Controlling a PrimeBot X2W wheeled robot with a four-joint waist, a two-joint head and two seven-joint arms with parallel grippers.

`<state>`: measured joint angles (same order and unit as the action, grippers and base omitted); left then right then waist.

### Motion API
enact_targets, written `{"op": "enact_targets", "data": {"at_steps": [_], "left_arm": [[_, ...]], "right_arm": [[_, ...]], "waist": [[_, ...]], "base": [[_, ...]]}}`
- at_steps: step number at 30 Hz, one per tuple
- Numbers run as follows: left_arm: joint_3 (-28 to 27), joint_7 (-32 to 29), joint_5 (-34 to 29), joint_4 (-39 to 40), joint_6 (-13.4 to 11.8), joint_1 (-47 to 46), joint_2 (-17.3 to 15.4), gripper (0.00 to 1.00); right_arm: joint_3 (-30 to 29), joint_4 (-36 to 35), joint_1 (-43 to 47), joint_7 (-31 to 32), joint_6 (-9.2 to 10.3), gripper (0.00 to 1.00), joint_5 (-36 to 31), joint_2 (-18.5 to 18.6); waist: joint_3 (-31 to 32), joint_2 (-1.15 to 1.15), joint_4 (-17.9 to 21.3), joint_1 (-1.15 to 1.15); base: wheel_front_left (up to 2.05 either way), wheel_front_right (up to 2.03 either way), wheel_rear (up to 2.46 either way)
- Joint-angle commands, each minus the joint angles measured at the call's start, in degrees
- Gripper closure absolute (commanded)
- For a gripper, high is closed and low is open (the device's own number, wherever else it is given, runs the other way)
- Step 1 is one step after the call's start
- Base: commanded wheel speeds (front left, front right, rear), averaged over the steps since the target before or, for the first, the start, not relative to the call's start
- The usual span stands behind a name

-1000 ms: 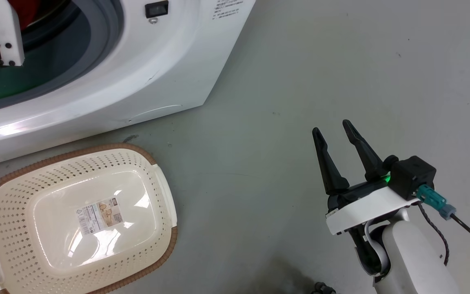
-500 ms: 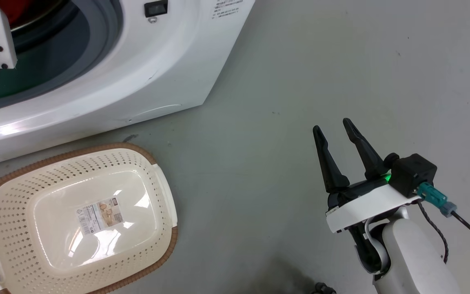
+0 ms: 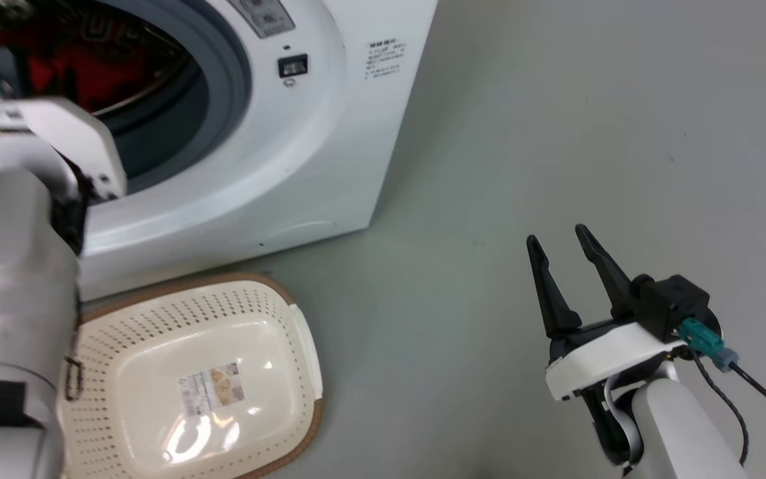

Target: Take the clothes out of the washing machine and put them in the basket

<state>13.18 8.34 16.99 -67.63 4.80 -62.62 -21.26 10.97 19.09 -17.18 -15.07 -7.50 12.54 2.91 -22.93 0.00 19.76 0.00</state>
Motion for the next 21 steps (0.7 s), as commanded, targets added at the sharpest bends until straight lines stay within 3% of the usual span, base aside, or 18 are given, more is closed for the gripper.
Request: {"op": "enact_targets", "data": {"at_steps": [1,10,21], "left_arm": [[0.06,1.29,0.21,-0.10,0.01,1.28,0.65,1.00],[-1.18,6.81,2.59,2.55,0.89,10.68,4.77,1.00],[-6.36,6.92,1.64,27.62,-1.20,27.30,8.23,1.00]], "right_arm": [[-0.31,0.32,0.77,-0.12,0.03,0.00,-0.24,-0.05],[-2.58,0.89,4.80,1.99,0.03,0.00,-3.86,-0.04],[-6.11,-2.70,10.73,5.78,0.02,0.00,-6.20,-0.06]], "waist": [[2.74,0.00,-2.07,0.00],[10.68,0.00,-5.78,0.00],[16.98,0.00,-9.82,0.00]], "base": [[0.00,0.00,0.00],[0.00,0.00,0.00],[0.00,0.00,0.00]]}}
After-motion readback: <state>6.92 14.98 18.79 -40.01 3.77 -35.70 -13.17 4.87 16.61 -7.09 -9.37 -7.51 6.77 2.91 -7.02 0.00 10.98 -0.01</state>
